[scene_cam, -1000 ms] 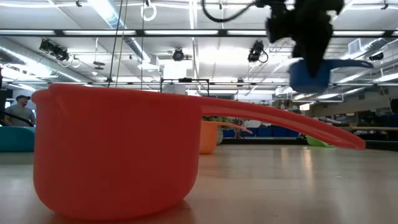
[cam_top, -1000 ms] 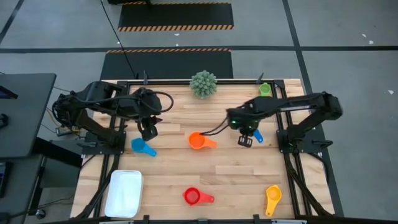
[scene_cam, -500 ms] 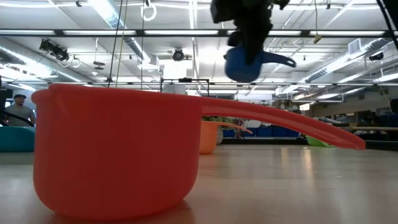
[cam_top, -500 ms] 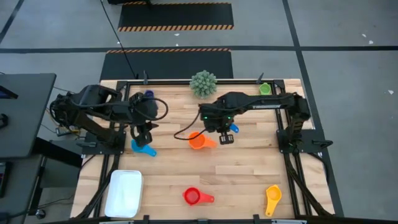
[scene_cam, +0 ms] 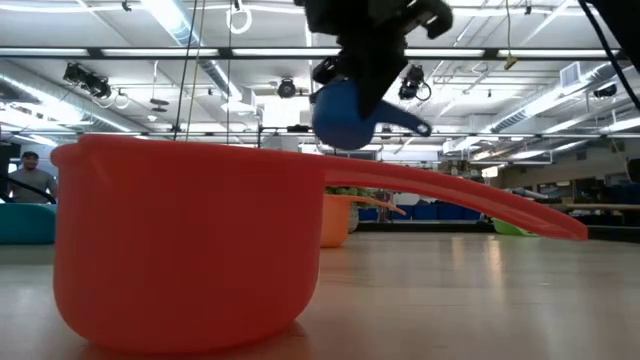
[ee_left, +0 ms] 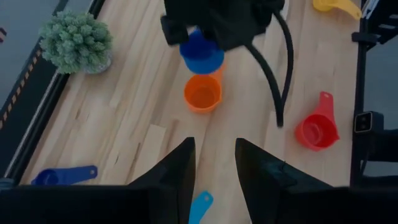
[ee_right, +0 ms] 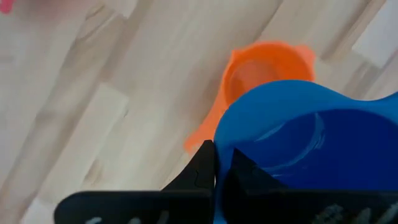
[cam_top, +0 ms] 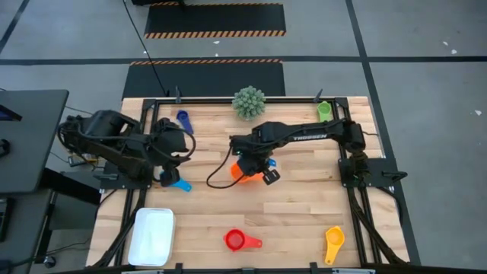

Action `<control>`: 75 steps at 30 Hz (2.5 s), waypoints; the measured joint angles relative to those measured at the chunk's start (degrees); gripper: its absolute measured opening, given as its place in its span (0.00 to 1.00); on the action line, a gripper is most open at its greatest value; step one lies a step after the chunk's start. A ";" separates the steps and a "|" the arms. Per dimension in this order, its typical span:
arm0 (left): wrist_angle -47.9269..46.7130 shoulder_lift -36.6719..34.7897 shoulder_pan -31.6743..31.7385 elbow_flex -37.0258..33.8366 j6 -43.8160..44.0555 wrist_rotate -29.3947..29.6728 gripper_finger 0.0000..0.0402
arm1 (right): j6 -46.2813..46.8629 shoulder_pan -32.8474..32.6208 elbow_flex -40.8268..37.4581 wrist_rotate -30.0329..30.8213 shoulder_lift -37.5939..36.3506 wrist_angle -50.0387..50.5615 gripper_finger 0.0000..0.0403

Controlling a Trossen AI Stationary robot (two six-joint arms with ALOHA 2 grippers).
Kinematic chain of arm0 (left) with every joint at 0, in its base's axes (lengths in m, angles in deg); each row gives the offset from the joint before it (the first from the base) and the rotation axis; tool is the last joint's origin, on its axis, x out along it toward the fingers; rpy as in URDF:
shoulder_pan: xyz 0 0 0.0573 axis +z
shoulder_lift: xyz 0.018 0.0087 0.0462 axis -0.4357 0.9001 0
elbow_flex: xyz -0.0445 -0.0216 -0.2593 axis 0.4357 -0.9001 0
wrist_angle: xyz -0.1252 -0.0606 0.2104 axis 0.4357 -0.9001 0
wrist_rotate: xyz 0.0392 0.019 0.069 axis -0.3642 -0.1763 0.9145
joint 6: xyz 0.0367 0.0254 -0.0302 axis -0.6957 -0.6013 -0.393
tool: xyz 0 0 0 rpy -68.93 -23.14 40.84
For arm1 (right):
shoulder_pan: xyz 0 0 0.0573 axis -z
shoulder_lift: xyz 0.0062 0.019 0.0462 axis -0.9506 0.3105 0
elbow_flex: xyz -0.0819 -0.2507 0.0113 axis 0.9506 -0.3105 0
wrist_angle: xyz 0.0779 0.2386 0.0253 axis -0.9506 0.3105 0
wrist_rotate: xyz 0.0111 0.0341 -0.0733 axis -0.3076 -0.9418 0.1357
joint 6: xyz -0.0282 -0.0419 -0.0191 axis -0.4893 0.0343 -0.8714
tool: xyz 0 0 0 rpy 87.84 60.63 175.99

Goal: Nest measuring cups in basket
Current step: Stack the blue measuring cup on top of the orange measuring cup

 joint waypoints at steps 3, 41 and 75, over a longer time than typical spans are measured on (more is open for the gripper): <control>0.02 -0.04 -0.65 0.02 1.10 0.65 0.30 | -0.05 -0.06 0.00 0.32 2.15 -2.66 0.02; 0.04 -0.05 -1.57 -2.01 4.78 1.40 0.30 | 4.33 0.61 13.53 14.08 8.58 9.86 0.22; 75.14 1.64 -3.93 -62.23 14.95 -2.92 0.30 | 13.54 15.61 -8.16 2.91 -35.17 5.47 0.00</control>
